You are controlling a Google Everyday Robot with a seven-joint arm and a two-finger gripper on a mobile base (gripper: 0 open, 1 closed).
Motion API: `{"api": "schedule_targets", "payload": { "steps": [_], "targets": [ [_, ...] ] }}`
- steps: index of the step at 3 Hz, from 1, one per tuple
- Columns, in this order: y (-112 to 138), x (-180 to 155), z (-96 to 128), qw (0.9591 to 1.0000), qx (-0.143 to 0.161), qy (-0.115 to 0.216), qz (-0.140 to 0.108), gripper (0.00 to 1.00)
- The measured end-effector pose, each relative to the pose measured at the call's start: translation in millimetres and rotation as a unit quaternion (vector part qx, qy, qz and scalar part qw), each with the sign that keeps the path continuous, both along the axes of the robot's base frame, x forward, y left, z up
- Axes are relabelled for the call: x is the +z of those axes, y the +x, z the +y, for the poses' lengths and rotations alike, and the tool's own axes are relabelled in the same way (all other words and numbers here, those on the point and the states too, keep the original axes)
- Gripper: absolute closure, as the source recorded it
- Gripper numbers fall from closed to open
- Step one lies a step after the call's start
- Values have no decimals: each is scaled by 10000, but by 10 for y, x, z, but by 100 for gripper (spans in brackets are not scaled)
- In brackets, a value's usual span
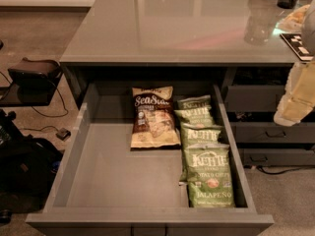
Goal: Pick brown chip bag from top drawer and place on counter
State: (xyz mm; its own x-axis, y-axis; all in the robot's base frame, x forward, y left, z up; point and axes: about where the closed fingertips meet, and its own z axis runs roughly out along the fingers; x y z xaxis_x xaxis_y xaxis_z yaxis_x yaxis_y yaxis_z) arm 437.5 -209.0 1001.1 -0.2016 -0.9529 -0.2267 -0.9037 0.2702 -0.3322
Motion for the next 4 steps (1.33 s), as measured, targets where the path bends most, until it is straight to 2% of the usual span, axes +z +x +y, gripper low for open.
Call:
{"api": "schedule_targets", "payload": {
  "steps": [1,2,3,4],
  "targets": [
    [41,-70,82,10000,44,-15,-54,0],
    [183,-338,320,9996,220,156,-23,0],
    [294,-591,538,9990,233,333,-161,0],
    [391,-792,685,9976,56,581,-376,0]
  ]
}}
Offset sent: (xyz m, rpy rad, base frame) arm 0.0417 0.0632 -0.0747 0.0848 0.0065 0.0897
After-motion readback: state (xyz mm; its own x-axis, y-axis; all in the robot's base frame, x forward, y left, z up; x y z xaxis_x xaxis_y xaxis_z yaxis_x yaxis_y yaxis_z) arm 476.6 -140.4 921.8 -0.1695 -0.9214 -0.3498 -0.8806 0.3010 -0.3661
